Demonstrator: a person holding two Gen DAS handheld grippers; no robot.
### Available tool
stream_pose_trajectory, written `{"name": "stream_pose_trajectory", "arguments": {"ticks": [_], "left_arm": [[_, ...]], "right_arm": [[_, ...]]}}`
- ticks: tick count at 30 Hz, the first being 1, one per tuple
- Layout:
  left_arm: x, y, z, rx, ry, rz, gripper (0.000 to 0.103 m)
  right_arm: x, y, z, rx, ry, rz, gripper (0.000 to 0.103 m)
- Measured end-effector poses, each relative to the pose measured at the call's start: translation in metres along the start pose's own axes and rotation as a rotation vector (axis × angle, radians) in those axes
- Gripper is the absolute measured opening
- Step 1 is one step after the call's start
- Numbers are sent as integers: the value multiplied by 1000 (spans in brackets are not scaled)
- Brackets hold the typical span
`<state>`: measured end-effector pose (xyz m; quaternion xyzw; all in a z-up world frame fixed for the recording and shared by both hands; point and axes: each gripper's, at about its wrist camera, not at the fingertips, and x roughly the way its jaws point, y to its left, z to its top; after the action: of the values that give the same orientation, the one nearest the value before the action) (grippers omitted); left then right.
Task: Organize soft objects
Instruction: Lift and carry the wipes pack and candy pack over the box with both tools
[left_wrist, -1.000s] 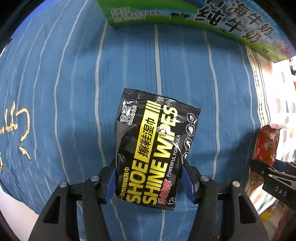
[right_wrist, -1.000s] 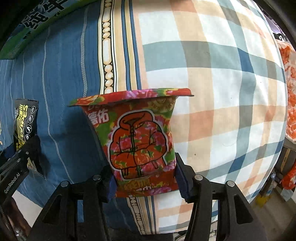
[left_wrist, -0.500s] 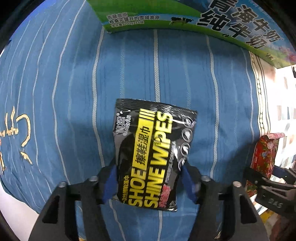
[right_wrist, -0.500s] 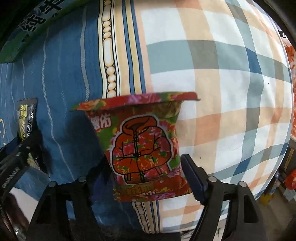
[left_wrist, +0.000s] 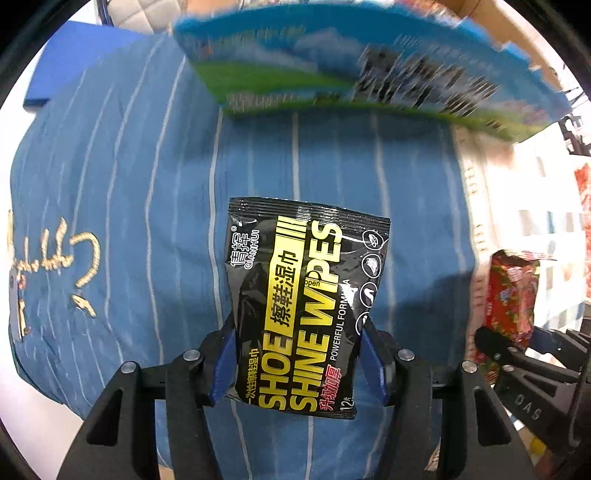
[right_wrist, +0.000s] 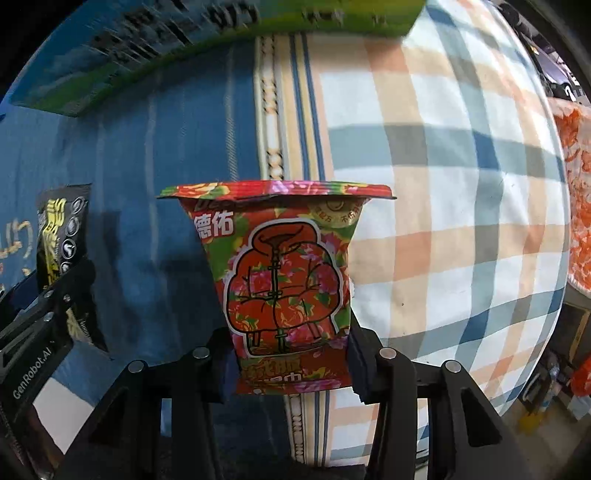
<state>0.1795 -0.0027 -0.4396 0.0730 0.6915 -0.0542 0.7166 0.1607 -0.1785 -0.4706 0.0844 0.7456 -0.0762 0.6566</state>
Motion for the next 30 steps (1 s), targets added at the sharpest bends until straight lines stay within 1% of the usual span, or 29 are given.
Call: {"name": "stream_pose_trajectory", "arguments": {"ticks": [4, 8, 11, 12, 13, 16, 18, 22, 24, 26, 30], "left_arm": [[-34, -11, -6, 17, -77, -13, 55], [-69, -17, -7, 19, -144, -41, 55], [-102, -14, -1, 13, -192, -72, 55], [-107, -11, 2, 13, -201, -79, 55], [-116, -9, 4, 11, -215, -88, 55], [-140, -7, 10, 12, -258, -104, 55], [-153, -6, 21, 10, -285, -121, 55], [-176, -2, 40, 9, -324, -145, 55], [-184, 0, 53, 7, -335, -162, 55], [-189, 4, 70, 3, -339, -183, 55], [-191, 11, 109, -1, -328, -201, 55]], "right_arm": [[-39, 7, -8, -23, -70, 31, 49], [-79, 12, -15, -40, -139, 54, 49], [-109, 17, -25, -44, -193, 82, 49], [-110, 17, -39, -44, -208, 94, 49], [-112, 16, -40, -44, -218, 102, 49], [-142, 14, -41, -48, -255, 134, 49], [-167, 15, -39, -56, -283, 152, 49], [-194, 14, -24, -60, -321, 198, 49], [-190, 14, 5, -68, -341, 208, 49], [-203, 17, 20, -69, -358, 210, 49], [-208, 20, 56, -79, -355, 220, 49]]}}
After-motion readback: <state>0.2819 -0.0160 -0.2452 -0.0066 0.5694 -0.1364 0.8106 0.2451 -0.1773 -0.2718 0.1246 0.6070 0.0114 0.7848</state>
